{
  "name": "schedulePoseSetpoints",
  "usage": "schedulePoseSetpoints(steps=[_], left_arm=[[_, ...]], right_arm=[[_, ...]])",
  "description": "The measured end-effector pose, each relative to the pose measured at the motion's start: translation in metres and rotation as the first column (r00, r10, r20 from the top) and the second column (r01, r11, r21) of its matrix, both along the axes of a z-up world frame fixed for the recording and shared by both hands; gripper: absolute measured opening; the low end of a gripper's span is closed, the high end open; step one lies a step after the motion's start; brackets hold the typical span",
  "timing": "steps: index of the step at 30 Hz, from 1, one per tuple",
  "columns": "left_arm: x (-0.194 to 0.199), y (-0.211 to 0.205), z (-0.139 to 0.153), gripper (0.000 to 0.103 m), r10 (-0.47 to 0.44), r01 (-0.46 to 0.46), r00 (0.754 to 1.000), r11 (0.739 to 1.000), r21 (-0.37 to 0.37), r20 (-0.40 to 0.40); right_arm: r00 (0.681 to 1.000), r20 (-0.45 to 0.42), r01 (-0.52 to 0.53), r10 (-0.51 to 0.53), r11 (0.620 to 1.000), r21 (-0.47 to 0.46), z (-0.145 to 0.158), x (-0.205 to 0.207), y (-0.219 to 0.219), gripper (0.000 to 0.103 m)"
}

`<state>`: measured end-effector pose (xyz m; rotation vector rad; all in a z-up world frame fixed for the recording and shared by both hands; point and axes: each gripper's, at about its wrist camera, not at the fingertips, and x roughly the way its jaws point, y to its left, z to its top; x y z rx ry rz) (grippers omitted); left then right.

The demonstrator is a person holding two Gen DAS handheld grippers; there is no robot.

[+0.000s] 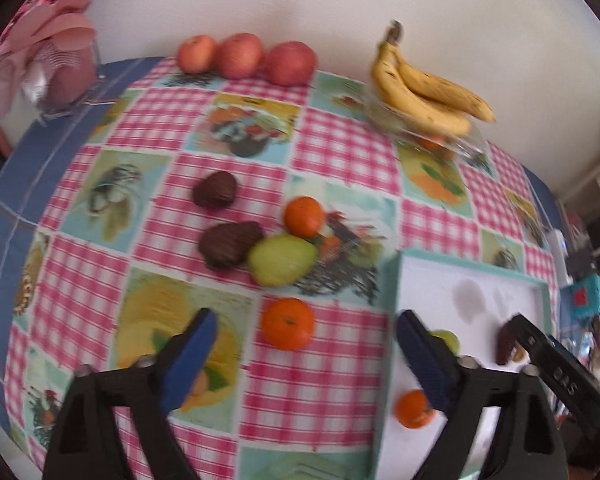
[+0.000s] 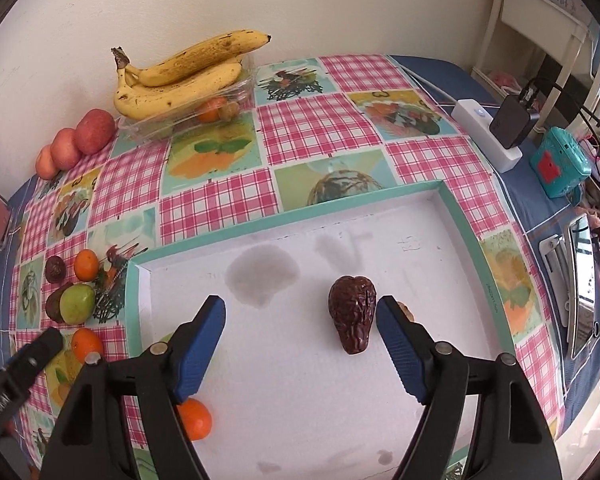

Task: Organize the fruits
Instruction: 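Open the left tool to release the orange while the right tool releases the dark fruit, then move both open tools back over the loose fruits on the cloth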

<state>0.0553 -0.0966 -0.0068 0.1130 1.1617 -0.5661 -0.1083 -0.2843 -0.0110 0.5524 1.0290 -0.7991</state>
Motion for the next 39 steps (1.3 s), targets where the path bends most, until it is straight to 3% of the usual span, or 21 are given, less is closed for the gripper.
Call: schedulePoseSetpoints(steps=[5, 6, 8, 14, 23, 31, 39], left_arm=[[0.007, 0.008, 0.003, 0.103, 0.037, -0.038, 0.999, 0.999, 0.002, 0.023], [0.007, 0.009, 0.003, 0.103, 0.043, -0.043, 0.999, 0.999, 0.006, 0.029], [0.008, 0.01, 0.004, 0.103, 0.05, -0.05, 0.998, 0.999, 0.009, 0.038], [0.012, 0.014, 0.003, 0.103, 0.066, -0.067, 0.997, 0.998, 0.015, 0.05], [0.015, 0.027, 0.002, 0.103, 0.082, -0.082, 0.995, 0.997, -0.003, 0.05], [0.025, 0.056, -0.005, 0.103, 0.18, -0.18, 0.984, 0.984, -0.009, -0.003], [0.027, 0.074, -0.021, 0.101, 0.216, -0.216, 0.974, 0.976, 0.005, -0.067]], right_arm=[[1.0, -0.004, 0.007, -0.007, 1.0, -0.013, 0.0, -0.001, 0.001, 0.088], [1.0, 0.001, 0.009, -0.009, 1.0, -0.011, 0.001, -0.002, 0.001, 0.095], [1.0, 0.014, 0.012, -0.012, 1.0, -0.011, 0.002, -0.003, 0.002, 0.099], [1.0, 0.02, -0.003, 0.004, 0.999, -0.043, 0.007, 0.001, 0.01, 0.099], [0.998, 0.047, -0.042, 0.042, 0.999, 0.004, 0.008, 0.01, 0.023, 0.099], [0.991, 0.039, -0.127, 0.126, 0.991, 0.029, 0.008, 0.031, 0.056, 0.099], [0.985, 0.056, -0.166, 0.163, 0.985, 0.051, 0.007, 0.047, 0.072, 0.099]])
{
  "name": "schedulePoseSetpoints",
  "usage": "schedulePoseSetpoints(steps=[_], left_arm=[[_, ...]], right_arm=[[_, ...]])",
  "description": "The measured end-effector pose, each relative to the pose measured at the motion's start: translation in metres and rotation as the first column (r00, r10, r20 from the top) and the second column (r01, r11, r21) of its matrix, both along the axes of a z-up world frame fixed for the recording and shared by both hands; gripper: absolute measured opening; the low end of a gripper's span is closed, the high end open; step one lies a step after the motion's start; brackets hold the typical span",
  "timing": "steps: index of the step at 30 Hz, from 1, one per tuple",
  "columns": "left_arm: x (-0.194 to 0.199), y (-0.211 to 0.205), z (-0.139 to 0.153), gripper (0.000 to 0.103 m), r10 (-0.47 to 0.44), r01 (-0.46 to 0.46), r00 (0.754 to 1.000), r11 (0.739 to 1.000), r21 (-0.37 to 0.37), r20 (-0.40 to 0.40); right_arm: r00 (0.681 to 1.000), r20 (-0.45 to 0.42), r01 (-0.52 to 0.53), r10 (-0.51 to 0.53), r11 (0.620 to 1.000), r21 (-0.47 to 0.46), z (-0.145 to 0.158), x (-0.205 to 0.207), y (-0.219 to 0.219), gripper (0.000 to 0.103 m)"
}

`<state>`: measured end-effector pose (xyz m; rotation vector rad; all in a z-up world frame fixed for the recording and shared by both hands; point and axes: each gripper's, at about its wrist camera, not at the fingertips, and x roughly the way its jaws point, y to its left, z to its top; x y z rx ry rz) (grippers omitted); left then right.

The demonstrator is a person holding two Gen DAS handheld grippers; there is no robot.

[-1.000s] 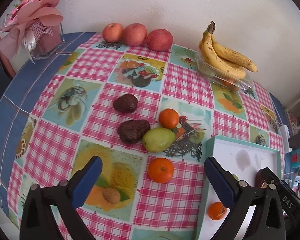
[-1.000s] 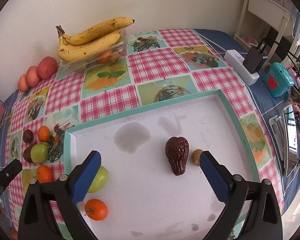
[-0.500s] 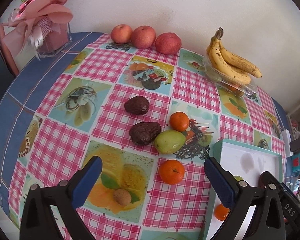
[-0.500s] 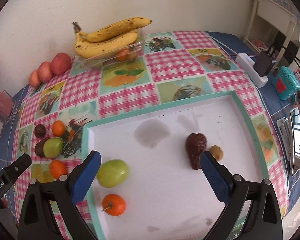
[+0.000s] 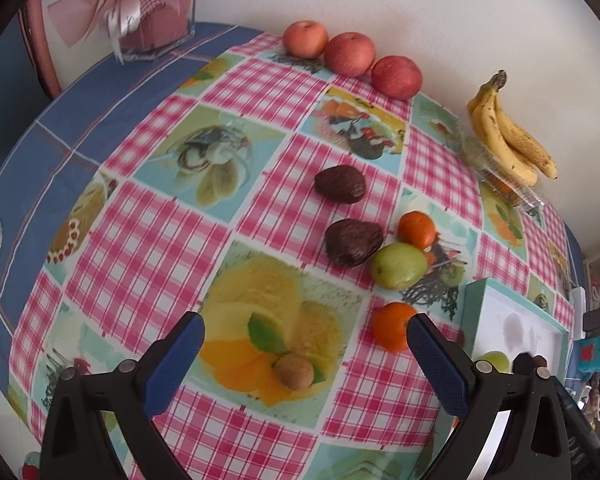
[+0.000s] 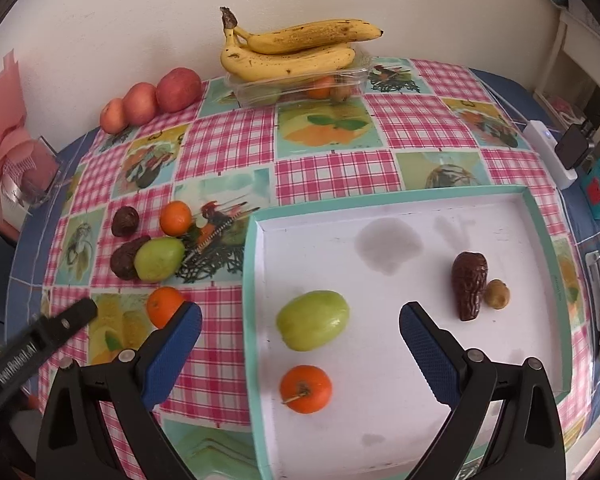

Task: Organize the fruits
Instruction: 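Move both open tools back over the loose fruits on the cloth, then grasp the brown kiwi with the left tool while the right tool grasps an orange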

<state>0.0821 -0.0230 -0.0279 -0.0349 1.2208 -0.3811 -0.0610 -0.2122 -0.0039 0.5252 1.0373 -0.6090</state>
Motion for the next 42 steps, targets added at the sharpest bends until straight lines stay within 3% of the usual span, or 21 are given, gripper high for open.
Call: schedulePoseSetpoints(steps=[2, 4, 8, 10, 16, 25, 32, 38, 42], left_arm=[[0.001, 0.004, -0.007, 0.099, 0.01, -0.01, 1.0, 1.0, -0.006, -0.026], [0.002, 0.008, -0.014, 0.089, 0.016, -0.017, 0.998, 1.0, -0.014, -0.061], [0.0, 0.014, -0.025, 0.085, 0.02, -0.024, 0.993, 0.999, -0.03, -0.114], [-0.002, 0.014, -0.029, 0.074, 0.013, -0.017, 0.992, 0.999, -0.032, -0.129], [-0.003, 0.01, -0.039, 0.05, -0.013, 0.008, 0.987, 1.0, -0.029, -0.161], [-0.004, 0.005, -0.045, 0.03, -0.027, 0.021, 0.983, 0.999, -0.035, -0.183], [0.0, 0.009, -0.045, 0.028, -0.013, 0.001, 0.982, 0.998, -0.068, -0.186], [0.009, 0.027, -0.029, 0.028, 0.064, -0.076, 0.989, 0.993, -0.094, -0.131], [0.017, 0.042, -0.027, 0.028, 0.121, -0.138, 0.983, 0.983, -0.12, -0.137]], right_arm=[[1.0, 0.006, 0.016, -0.016, 1.0, 0.008, 0.001, -0.001, -0.003, 0.099], [1.0, 0.005, 0.029, -0.029, 1.0, 0.01, 0.001, -0.001, -0.005, 0.099], [0.999, -0.003, 0.034, -0.034, 0.999, 0.018, -0.001, 0.001, -0.005, 0.099], [0.999, -0.003, 0.034, -0.034, 0.999, 0.019, -0.002, 0.002, -0.004, 0.099], [1.0, 0.011, 0.024, -0.025, 0.999, 0.031, -0.002, 0.01, 0.004, 0.099], [1.0, -0.005, 0.013, -0.014, 1.0, -0.001, -0.003, 0.02, 0.013, 0.099], [1.0, 0.003, -0.013, 0.013, 1.0, -0.007, -0.005, 0.029, 0.018, 0.099], [0.996, 0.031, -0.082, 0.082, 0.996, -0.027, -0.005, 0.042, 0.029, 0.099], [0.99, 0.042, -0.136, 0.138, 0.99, -0.04, -0.008, 0.053, 0.041, 0.099]])
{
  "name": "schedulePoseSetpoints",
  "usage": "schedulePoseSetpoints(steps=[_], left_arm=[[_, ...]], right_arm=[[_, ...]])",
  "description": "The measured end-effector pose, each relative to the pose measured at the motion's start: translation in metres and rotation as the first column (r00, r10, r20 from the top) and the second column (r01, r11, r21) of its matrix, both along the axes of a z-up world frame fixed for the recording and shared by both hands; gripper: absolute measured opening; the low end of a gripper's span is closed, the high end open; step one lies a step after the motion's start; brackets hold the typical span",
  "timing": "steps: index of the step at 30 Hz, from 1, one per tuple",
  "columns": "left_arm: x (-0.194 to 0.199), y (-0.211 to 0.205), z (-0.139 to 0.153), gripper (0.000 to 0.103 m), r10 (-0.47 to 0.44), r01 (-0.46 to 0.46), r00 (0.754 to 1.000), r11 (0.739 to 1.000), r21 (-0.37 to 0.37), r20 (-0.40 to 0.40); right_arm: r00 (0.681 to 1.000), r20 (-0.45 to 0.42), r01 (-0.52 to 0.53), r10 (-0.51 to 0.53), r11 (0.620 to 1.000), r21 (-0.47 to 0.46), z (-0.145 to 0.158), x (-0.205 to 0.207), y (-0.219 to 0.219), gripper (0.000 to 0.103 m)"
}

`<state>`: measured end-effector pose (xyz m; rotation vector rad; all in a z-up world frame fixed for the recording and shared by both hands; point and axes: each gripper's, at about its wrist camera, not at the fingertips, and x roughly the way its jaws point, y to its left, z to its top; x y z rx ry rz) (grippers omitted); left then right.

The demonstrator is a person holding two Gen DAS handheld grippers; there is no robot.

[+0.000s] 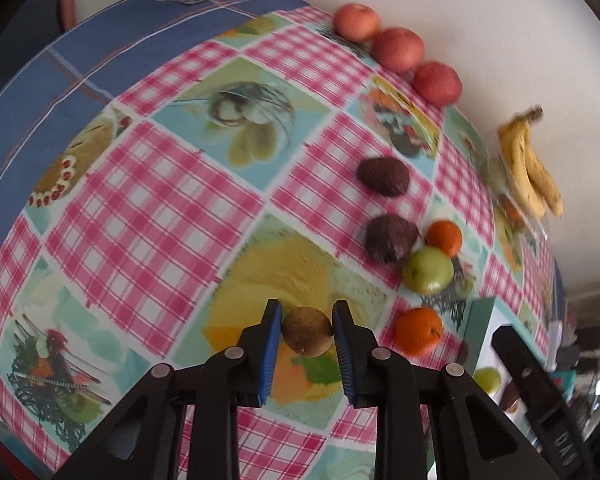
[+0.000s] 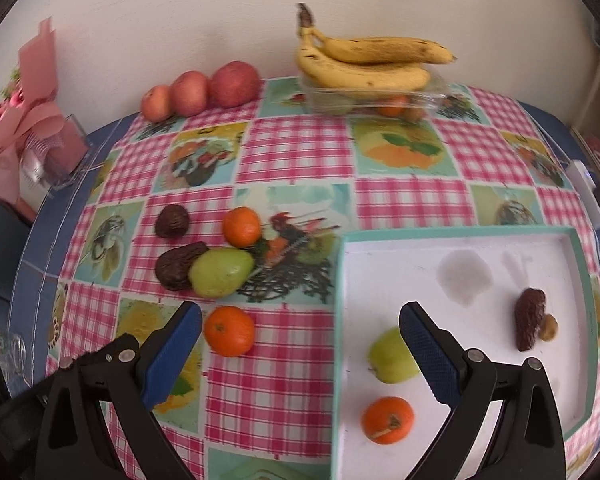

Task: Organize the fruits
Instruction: 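Grasp the brown kiwi with the left tool while the right tool grasps an orange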

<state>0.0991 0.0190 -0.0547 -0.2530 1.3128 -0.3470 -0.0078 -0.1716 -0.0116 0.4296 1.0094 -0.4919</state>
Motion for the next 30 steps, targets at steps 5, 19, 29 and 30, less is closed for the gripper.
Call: schedulePoseSetpoints(steps=[5, 19, 29, 30], left_arm=[[0.009, 0.019, 0.008, 0.028, 0.078, -0.078, 0.996, 0.997, -0.008, 0.03], [0.017, 0.021, 0.001, 0.028, 0.109, -0.109, 0.994, 0.994, -0.028, 0.001], [0.018, 0.02, 0.002, 0.028, 0.097, -0.097, 0.995, 0.995, -0.035, 0.004], [0.018, 0.019, 0.002, 0.028, 0.095, -0.095, 0.995, 0.995, -0.035, 0.005]], right_arm=[[0.997, 0.011, -0.082, 0.082, 0.997, 0.009, -0.006, 0.018, 0.014, 0.091], [0.979, -0.08, -0.186, 0.188, 0.982, 0.031, -0.048, 0.047, 0.04, 0.056], [0.982, -0.07, -0.176, 0.177, 0.984, 0.024, -0.047, 0.045, 0.036, 0.041], [0.981, -0.071, -0.177, 0.178, 0.984, 0.022, -0.047, 0.046, 0.037, 0.04]])
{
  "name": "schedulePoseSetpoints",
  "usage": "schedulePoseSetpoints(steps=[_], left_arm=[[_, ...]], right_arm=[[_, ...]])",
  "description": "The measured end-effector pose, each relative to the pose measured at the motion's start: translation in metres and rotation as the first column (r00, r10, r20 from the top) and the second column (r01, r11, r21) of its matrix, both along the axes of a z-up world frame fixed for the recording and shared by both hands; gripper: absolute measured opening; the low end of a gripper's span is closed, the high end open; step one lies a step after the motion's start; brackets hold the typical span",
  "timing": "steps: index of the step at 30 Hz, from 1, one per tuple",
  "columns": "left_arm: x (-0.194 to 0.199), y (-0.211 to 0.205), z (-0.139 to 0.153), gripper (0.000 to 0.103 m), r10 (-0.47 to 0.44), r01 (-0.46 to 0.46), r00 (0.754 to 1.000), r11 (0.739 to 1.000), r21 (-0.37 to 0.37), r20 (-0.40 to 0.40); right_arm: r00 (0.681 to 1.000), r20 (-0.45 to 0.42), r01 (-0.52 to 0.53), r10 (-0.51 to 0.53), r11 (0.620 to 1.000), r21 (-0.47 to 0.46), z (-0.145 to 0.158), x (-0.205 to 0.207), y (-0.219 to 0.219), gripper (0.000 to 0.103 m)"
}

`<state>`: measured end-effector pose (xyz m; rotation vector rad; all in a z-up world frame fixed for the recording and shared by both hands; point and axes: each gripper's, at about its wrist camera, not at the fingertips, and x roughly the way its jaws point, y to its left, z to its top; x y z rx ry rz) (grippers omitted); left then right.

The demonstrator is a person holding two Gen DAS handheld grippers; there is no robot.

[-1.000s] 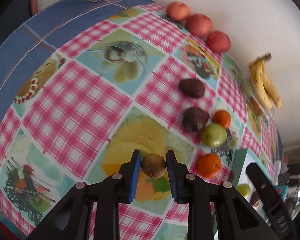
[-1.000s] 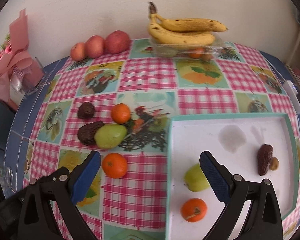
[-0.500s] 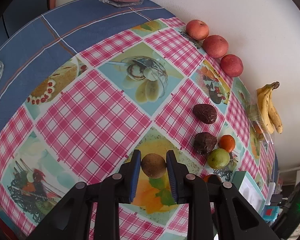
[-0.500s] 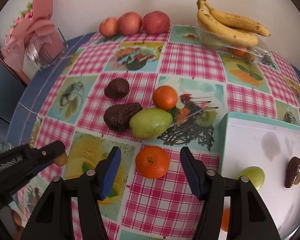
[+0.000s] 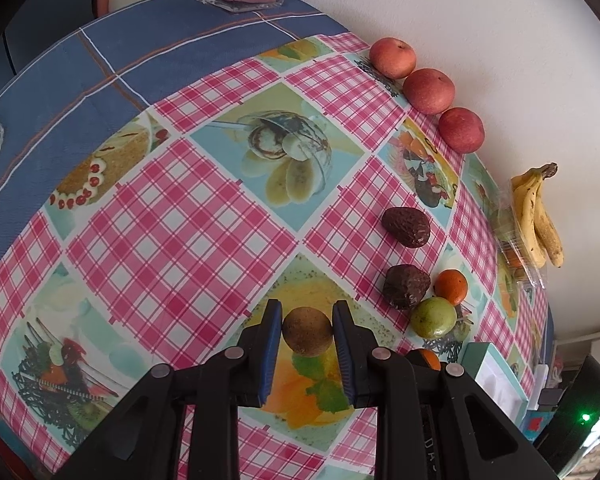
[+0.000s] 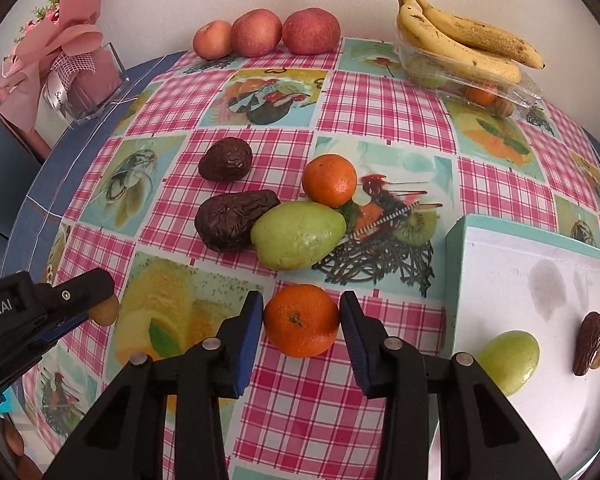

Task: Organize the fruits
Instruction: 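Grasp the brown kiwi with the left tool while the right tool grasps an orange, then carry the kiwi with the left tool while the right tool carries the orange over the tray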

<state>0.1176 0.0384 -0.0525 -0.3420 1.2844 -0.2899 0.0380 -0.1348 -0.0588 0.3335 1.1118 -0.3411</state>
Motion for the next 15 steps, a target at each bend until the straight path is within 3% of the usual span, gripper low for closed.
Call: schedulePoseSetpoints(steps=[4, 10, 15], left_arm=[[0.0, 0.0, 0.002, 0.028, -0.003, 0.003, 1.0, 1.0, -0.003, 0.005], [-0.001, -0.001, 0.015, 0.028, -0.019, 0.02, 0.999, 1.0, -0.015, 0.049], [-0.006, -0.005, 0.03, 0.028, -0.042, 0.044, 0.994, 0.999, -0.018, 0.097]], right_arm=[[0.999, 0.032, 0.015, -0.015, 1.0, 0.017, 0.009, -0.003, -0.003, 0.039], [0.986, 0.163, 0.041, -0.038, 0.999, -0.014, 0.057, -0.016, -0.009, 0.039], [0.974, 0.216, 0.081, -0.068, 0.995, -0.053, 0.088, -0.032, -0.016, 0.039]])
